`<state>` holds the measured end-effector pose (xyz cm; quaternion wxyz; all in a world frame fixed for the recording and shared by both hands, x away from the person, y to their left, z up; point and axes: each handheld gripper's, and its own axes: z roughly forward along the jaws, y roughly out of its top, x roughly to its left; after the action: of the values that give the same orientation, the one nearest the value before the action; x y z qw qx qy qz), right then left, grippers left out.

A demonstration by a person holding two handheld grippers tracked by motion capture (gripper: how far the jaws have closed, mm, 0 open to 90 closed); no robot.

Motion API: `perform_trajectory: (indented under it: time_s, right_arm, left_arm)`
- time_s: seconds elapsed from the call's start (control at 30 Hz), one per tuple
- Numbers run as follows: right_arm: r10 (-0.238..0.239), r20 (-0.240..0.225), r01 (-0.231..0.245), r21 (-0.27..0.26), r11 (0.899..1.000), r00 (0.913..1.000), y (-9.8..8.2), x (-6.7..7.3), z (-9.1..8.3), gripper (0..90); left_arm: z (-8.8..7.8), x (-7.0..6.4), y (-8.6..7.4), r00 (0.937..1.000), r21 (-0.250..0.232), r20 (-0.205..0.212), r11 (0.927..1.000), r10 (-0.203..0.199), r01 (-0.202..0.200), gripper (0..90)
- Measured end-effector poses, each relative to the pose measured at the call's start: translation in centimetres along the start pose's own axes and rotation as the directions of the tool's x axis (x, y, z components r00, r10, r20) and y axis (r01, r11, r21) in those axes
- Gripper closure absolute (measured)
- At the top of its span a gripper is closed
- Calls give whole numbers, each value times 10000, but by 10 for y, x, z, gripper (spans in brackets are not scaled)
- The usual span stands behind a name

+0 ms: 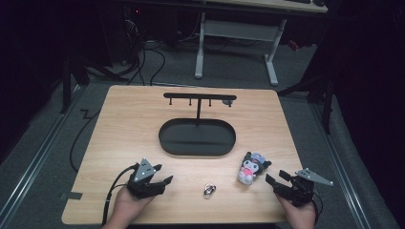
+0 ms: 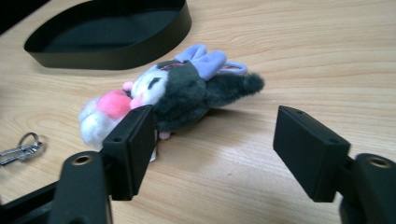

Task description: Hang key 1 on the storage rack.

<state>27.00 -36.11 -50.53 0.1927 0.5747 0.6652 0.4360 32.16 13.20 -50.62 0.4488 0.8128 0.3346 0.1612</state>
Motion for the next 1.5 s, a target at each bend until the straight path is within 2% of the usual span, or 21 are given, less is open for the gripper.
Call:
perform_trajectory:
  time_s: [0.03,0.1,0.23,0.43,0.47,0.63,0.67,0.7,0.73,0.77,0.83,0.87,0.9,0.93,0.97,1.0,1.07,1.1,1.27,1.33,1.5]
  right_arm:
    - [0,0,0,0,10000,10000,0,0,0,309]
    - [-99,70,98,137,9999,9999,-2,1,0,322]
    - [-362,199,356,289,9989,9991,-3,2,0,352]
    - [-835,586,801,585,9951,9948,-5,5,4,395]
    - [-1111,644,1063,735,9916,9917,-5,5,6,458]
    - [-1268,480,1237,628,9903,9908,-4,5,8,615]
    - [-1285,511,1252,624,9902,9904,-3,5,8,679]
    - [-1285,511,1252,624,9902,9904,-3,5,8,679]
    - [-1462,575,1438,439,9886,9876,-2,6,8,855]
    - [-1594,677,1572,357,9869,9849,-1,6,7,900]
    - [-1659,830,1629,418,9858,9826,3,5,9,900]
    - [-1730,945,1686,531,9843,9804,5,4,13,900]
    - [-1847,970,1783,712,9814,9780,6,4,17,900]
    - [-1859,1002,1777,854,9804,9774,7,3,22,900]
    - [-1859,1002,1777,854,9804,9774,7,3,22,900]
    - [-1819,1032,1716,1010,9800,9779,8,2,27,900]
    - [-1931,1269,1771,1276,9759,9729,13,-1,41,900]
    - [-1931,1269,1771,1276,9759,9729,13,-1,41,900]
    - [-2191,1332,2010,1370,9700,9666,25,-9,63,900]
    - [-2147,1143,1990,1348,9707,9700,30,-10,69,900]
    - [-2245,1138,2131,1046,9714,9678,31,-6,60,898]
  left_arm:
    - [0,0,0,10000,0,0,10000,0,0,396]
    - [-8,9,-6,9996,-184,-217,9997,-184,180,394]
    - [-10,13,-7,9991,-232,-430,9997,-23,13,388]
    - [-6,13,-10,9990,-2,-441,10000,35,-36,381]
    - [-5,13,-11,9988,33,-475,10000,91,-89,381]
    - [-5,14,-12,9987,23,-497,9999,103,-102,379]
    - [-6,14,-12,9987,12,-505,10000,99,-99,378]
    - [-6,14,-12,9987,12,-505,10000,99,-99,377]
    - [-7,15,-13,9987,13,-498,10000,79,-78,378]
    - [-9,15,-14,9985,-2,-535,10000,60,-60,377]
    - [-11,16,-15,9984,-6,-569,10000,43,-44,376]
    - [-16,18,-19,9975,-40,-696,10000,-69,66,377]
    - [-16,18,-19,9975,-40,-696,10000,-69,66,377]
    - [-23,19,-22,9964,-79,-827,9998,-209,203,377]
    - [-23,19,-22,9964,-79,-827,9998,-209,203,378]
    - [-27,20,-25,9951,-118,-952,9996,-274,264,378]
    - [-34,22,-28,9932,-147,-1097,9992,-395,381,379]
    - [-37,24,-31,9922,-149,-1156,9989,-465,451,379]
    - [-48,27,-41,9870,-99,-1435,9973,-730,723,382]
    - [-51,27,-42,9860,-155,-1460,9967,-810,795,382]
    - [-50,27,-41,9871,-173,-1405,9970,-771,754,382]
